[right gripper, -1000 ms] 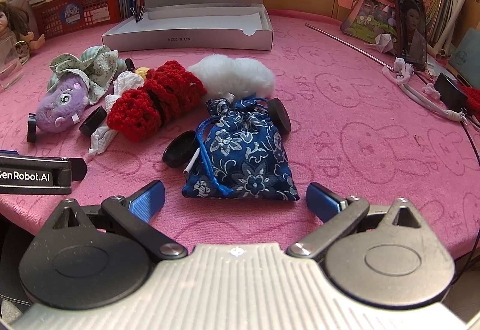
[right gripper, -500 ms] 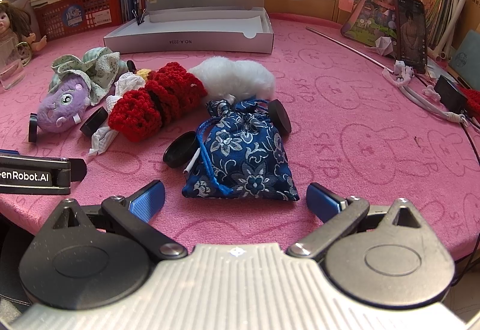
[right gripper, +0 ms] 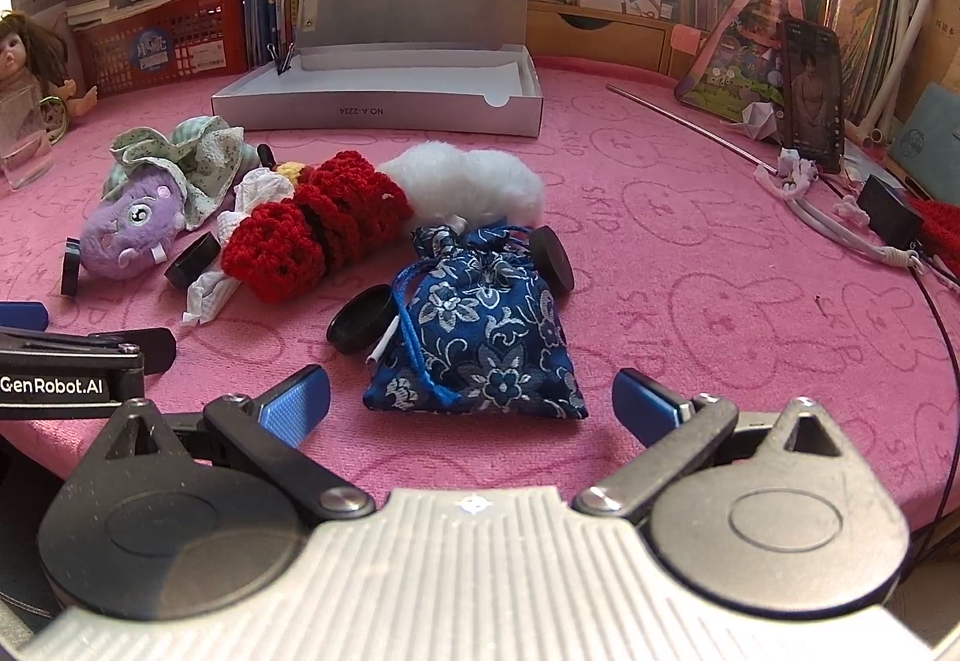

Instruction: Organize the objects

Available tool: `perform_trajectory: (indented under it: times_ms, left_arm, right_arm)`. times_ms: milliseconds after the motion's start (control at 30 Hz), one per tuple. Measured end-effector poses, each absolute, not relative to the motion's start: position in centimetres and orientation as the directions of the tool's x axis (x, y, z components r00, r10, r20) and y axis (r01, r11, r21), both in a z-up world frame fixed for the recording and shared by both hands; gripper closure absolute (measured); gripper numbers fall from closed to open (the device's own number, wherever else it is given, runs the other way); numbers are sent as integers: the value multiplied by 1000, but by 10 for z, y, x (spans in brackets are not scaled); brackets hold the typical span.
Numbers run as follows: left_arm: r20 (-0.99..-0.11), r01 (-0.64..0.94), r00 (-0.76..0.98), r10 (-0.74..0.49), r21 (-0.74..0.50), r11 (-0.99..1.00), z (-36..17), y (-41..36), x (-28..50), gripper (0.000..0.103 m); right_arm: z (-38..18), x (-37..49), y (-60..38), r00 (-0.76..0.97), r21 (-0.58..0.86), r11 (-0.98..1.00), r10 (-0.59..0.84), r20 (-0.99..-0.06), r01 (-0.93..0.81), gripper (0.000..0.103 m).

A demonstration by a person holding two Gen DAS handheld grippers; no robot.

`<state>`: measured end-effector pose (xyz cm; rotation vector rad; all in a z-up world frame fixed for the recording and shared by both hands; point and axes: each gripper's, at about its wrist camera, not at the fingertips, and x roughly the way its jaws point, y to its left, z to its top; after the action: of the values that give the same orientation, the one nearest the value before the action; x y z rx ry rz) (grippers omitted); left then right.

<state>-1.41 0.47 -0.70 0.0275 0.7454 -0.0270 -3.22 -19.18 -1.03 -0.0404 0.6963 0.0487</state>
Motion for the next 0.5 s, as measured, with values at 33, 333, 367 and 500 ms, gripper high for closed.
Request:
perform_trajectory:
  times_ms: [33,333,367,500]
  left_arm:
    - [-675,36,738,-17,15,999,-7,5,-14,0]
    - [-609,-2,793,-6,-12,1000,2,20,-21,0]
    - [-599,-15,801,3,-14,1000,5,24,-21,0]
    - [-576,-62,817,31,-33,998,11,45,-16,0]
  right_arm:
    - [-10,-31,-193,768,-13,998,34,-640,-54,0]
    - [-8,-27,-199,806,-13,1000,12,-591,-24,0]
    - [-7,-27,-199,811,-12,1000,11,-585,-23,0]
    - [-5,-27,-204,822,-18,1000,-8,-570,-3,0]
